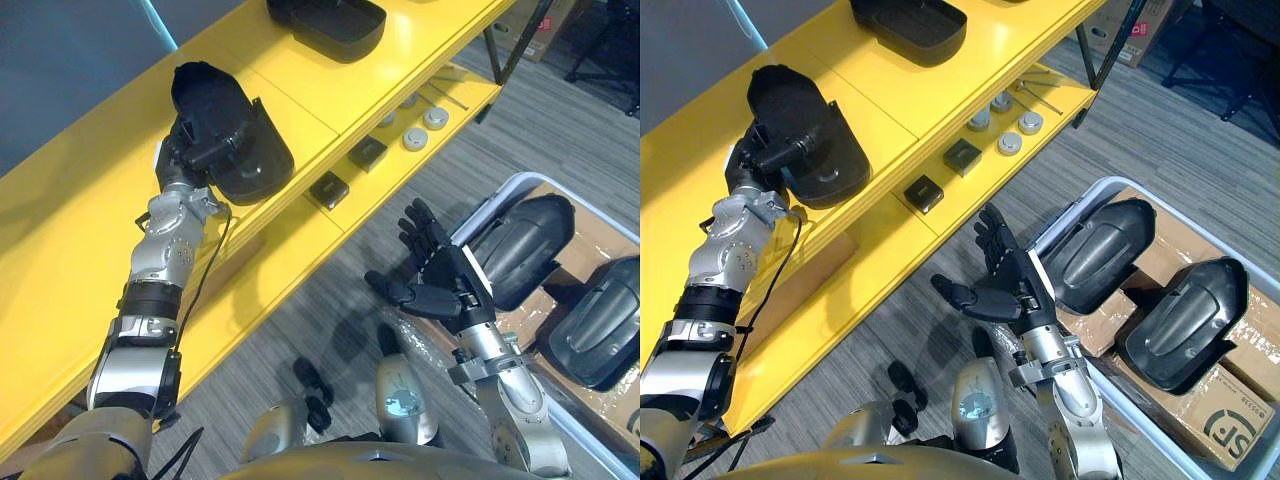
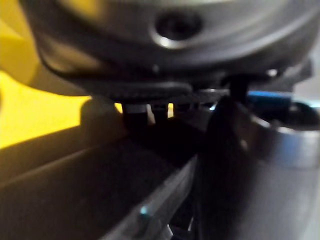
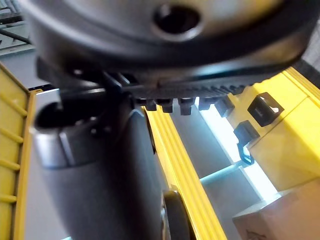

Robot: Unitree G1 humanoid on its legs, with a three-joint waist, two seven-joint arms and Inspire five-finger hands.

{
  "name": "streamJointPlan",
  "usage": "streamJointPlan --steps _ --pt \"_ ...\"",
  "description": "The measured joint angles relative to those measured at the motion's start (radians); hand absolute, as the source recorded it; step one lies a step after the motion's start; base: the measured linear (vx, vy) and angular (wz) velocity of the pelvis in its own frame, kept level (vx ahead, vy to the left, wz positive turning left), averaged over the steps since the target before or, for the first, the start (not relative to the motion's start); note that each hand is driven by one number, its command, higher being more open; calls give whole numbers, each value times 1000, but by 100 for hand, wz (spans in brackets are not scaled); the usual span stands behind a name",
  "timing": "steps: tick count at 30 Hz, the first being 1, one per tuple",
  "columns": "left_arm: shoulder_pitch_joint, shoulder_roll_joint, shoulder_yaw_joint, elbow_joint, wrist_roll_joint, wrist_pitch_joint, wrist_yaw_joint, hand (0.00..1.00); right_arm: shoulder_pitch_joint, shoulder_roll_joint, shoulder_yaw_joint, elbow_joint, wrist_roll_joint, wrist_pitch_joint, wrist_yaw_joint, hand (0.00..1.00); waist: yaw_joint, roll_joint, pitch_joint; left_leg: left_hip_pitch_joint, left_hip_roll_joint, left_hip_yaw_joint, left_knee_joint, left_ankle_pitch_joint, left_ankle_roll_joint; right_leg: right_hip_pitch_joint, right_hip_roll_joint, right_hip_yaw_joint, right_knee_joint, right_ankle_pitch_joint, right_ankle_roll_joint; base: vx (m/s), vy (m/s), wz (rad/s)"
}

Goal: Walk over and take three plastic housings, then place them on the shelf

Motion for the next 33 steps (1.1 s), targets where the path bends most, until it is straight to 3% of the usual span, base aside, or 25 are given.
streamJointPlan --steps 10,21,25,29,33 --pt "-67 27 -36 7 15 -3 152 100 1 0 34 3 12 -4 -20 100 -4 -23 31 -13 9 9 25 -2 2 -11 4 5 0 14 -2 2 -6 -2" --pt "-118 26 -18 49 66 -15 328 100 41 4 86 27 -13 -70 -38 100 -27 -33 40 -4 18 2 32 2 11 17 13 -3 -23 37 -5 3 -5 0" --pt "-123 26 4 73 64 -11 328 100 40 9 82 49 -53 -97 -96 100 -24 -33 40 23 21 -5 30 1 11 58 14 -16 -42 39 -9 26 -6 5" --pt "-118 26 57 62 65 -36 281 100 16 12 21 47 -189 -156 -142 100 -16 -33 39 42 20 -10 30 -4 9 84 14 -20 -53 40 -10 17 0 2" --pt "-43 26 111 -83 97 -93 213 100 -53 -32 -90 47 -290 -182 -186 100 6 -27 35 75 19 -26 31 -11 8 130 12 -39 -61 39 -13 17 4 8"
